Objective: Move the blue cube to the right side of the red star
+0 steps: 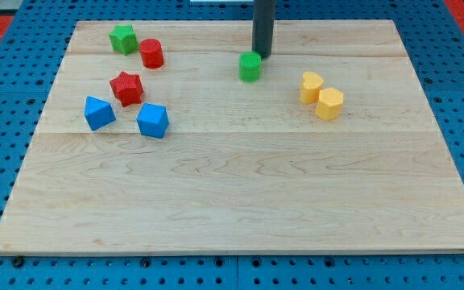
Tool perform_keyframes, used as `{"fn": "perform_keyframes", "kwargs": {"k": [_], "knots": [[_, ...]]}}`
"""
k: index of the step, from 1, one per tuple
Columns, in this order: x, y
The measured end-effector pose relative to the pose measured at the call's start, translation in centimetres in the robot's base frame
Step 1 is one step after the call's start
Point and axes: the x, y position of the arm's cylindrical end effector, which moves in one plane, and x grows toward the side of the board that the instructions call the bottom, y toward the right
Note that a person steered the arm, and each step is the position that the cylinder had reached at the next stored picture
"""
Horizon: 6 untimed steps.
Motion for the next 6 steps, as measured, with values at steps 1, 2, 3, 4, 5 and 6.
{"fn": "perform_keyframes", "kwargs": {"k": [1, 2, 3, 4, 5, 6], "knots": [[5.9, 0.4], [14.4, 1.4], [18.1, -2.1], [18.0, -6.3], [17.9, -11.5], [15.2, -14.0]]}}
